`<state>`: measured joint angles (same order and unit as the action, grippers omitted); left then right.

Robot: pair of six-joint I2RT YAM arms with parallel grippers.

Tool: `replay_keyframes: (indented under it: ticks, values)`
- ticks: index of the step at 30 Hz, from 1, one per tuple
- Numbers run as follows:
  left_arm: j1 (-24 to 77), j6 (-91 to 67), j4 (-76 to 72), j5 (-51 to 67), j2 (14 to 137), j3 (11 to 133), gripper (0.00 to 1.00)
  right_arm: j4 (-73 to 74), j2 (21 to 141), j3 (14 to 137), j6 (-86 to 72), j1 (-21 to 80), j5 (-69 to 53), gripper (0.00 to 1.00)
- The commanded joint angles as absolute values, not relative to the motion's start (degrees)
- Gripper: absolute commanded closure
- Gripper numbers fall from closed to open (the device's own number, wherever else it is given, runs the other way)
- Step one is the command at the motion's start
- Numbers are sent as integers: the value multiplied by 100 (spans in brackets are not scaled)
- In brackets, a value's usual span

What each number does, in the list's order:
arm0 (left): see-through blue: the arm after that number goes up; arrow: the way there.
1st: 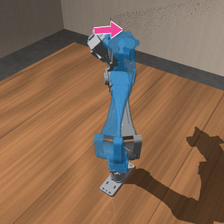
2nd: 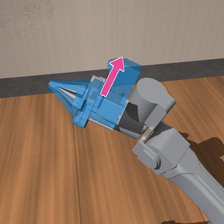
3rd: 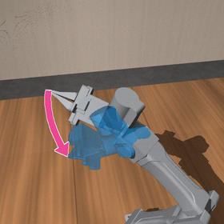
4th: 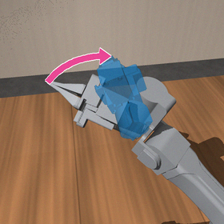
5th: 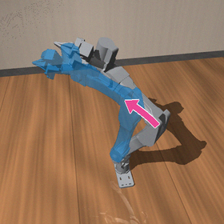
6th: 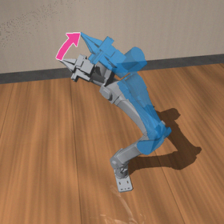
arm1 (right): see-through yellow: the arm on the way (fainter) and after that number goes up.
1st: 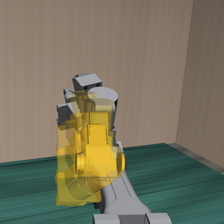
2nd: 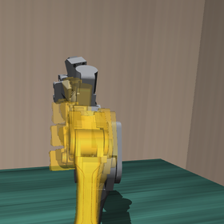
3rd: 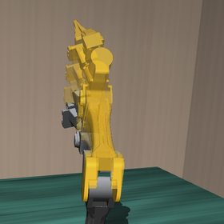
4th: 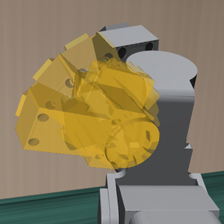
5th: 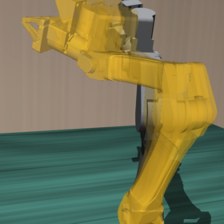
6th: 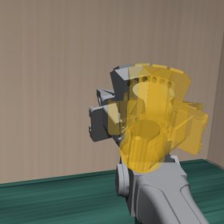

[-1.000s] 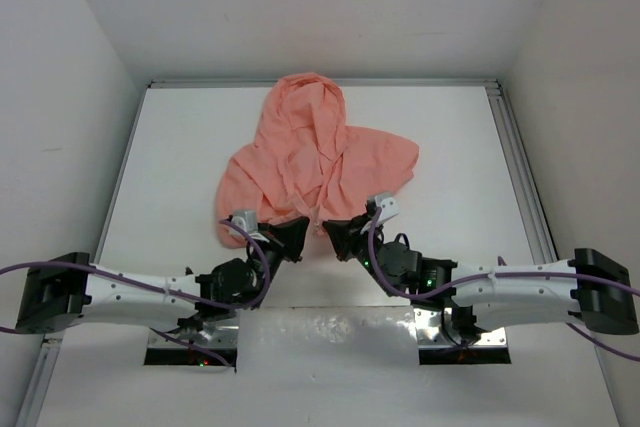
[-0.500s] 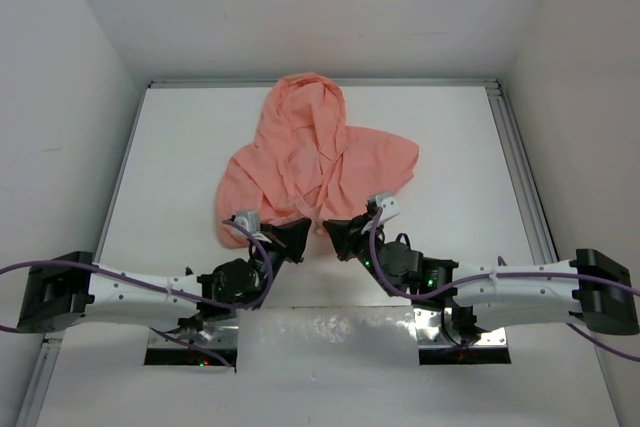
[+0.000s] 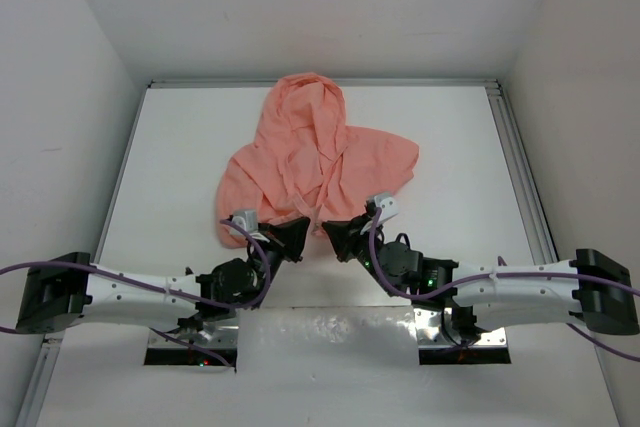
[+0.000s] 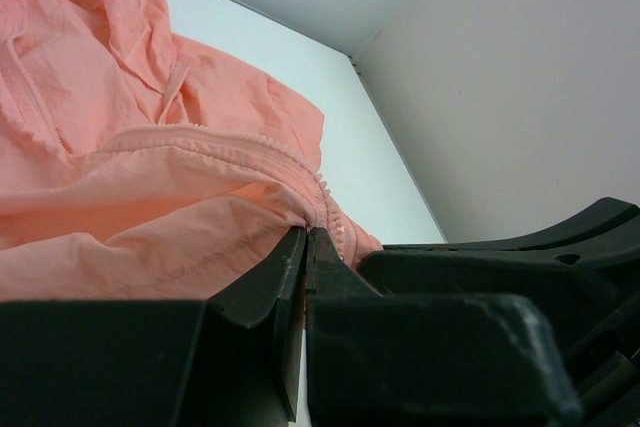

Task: Zip up the jacket

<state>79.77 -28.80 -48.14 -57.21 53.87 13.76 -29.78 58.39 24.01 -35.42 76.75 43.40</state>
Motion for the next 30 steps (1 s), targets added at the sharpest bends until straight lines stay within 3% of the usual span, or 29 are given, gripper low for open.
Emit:
replay_keyframes:
  ticks: [1,30]
  values:
    - [7928,-2962,-4913,-5669,5317,1485,100,-3138,5757,2575,-3516,7726,4289,100]
    - [7734,-3164,-4860,-5388,5212,1397,100,-3120,5572,2408,-3577,7726,4342,100]
